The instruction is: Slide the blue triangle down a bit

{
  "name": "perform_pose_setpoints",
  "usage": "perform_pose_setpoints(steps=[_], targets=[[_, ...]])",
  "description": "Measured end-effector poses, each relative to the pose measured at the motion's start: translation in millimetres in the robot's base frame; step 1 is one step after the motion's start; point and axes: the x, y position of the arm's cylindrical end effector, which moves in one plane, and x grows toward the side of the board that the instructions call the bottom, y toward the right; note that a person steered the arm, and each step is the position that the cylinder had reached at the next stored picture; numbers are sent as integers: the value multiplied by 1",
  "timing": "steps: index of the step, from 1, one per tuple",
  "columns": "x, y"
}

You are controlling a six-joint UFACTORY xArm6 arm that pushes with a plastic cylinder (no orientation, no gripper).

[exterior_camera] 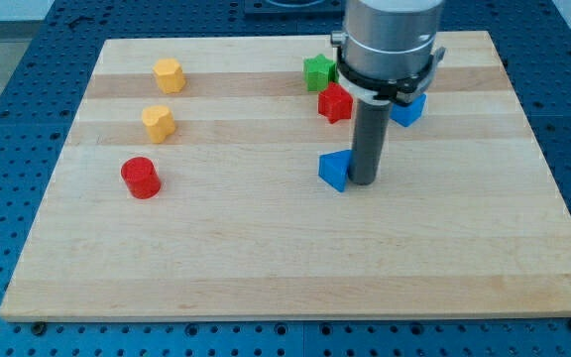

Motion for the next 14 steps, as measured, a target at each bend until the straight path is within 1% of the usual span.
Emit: perform_pose_setpoints(steps=[2, 3, 4, 7, 8, 9, 10, 11, 13, 14], targets=[[0, -36], [-14, -12], [-26, -5], [-26, -49], [-23, -49], [-44, -49], [-50, -64], [-45, -92], [-42, -99], [-30, -99]])
